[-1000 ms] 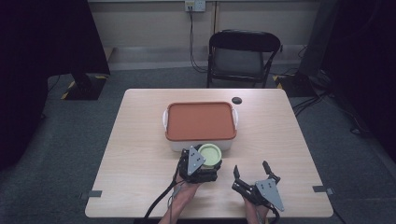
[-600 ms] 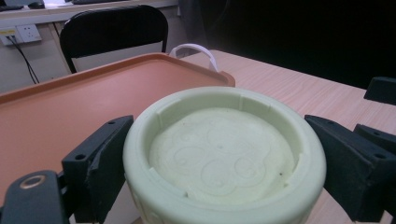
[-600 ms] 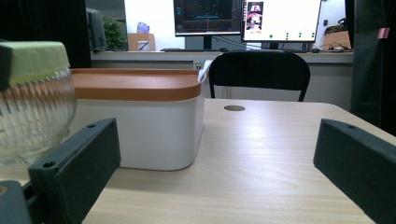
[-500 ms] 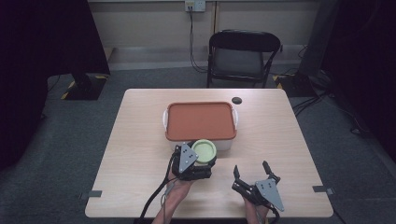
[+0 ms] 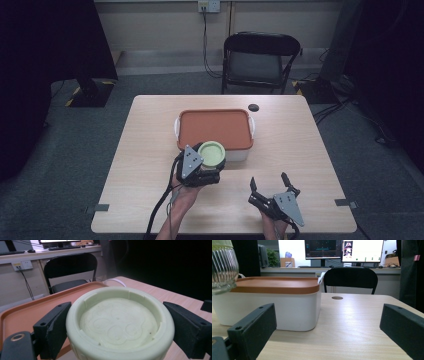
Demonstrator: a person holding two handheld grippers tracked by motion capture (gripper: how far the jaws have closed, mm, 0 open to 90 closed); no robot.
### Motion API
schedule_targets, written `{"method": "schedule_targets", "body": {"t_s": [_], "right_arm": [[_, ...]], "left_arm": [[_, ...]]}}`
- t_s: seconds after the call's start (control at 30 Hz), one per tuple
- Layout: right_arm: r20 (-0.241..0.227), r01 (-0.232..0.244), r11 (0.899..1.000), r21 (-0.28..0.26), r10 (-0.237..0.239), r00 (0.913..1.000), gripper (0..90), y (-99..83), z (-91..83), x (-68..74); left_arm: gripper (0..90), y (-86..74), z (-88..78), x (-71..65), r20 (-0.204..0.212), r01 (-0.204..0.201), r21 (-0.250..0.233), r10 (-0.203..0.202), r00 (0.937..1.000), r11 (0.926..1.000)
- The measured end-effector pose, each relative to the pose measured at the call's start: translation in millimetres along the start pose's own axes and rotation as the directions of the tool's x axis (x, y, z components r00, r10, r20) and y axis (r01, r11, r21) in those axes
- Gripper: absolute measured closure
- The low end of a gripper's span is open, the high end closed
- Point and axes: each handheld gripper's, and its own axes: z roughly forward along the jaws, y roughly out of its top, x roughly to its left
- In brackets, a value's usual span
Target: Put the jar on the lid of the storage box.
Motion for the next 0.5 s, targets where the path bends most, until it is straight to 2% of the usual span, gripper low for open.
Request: {"method": "schedule_targets", "body": {"t_s": [0.23,0.5], "right_arm": [[0.0,0.0,1.0,0.0,0.0,1.0,0.0,0.0,0.0,0.0],[-0.001,0.0,1.0,0.0,0.0,1.0,0.0,0.0,-0.1,0.0]], "left_arm": [[11.4,2.7,-1.8,7.7,-0.019,0.028,-0.013,-0.028,0.9994,0.9995],[11.4,9.9,-0.6,17.0,-0.046,0.037,-0.018,-0.038,0.9982,0.9991]]}}
